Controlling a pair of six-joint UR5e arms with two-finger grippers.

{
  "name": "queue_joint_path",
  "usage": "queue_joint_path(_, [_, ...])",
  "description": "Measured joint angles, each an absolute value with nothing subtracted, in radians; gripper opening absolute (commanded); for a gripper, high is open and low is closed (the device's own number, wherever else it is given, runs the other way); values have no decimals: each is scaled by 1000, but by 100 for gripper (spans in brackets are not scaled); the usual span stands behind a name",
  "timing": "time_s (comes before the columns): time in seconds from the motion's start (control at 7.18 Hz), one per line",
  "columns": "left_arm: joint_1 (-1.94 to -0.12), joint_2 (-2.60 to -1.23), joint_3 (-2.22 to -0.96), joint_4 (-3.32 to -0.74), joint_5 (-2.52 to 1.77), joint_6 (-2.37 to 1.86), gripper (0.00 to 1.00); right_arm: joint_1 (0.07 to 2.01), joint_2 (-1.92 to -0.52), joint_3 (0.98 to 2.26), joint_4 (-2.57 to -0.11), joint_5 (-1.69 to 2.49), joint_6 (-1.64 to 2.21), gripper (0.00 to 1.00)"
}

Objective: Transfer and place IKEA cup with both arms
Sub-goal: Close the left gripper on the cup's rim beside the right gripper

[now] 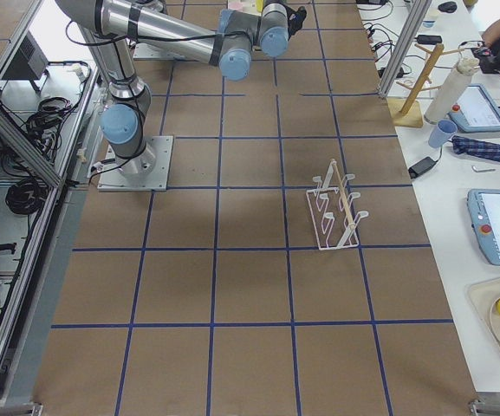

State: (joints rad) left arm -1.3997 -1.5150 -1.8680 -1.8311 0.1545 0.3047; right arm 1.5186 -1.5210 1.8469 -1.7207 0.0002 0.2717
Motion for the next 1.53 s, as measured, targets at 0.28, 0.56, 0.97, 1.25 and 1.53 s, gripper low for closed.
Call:
queue_joint_path(0.28, [-1400,-1519,-1868,-1815,149,282,98,1519,-1521,1847,-1720,0,292,0])
queue_joint_path(0.56, [-1401,-1524,-1871,-1745,158,210,98,1520,-1522,1847,-1720,0,310,0])
queue_joint_path(0.97, [-1429,-1529,-1873,-1664,159,122,71,1522,-1522,1847,-1721,1,336,0])
queue_joint_path(1.25, [-1434,-1531,-1874,-1638,159,116,51,1524,-1521,1847,-1721,0,345,0])
queue_joint_path(1.53, [-1434,-1537,-1874,-1610,159,109,19,1525,-1520,1847,-1721,0,347,0])
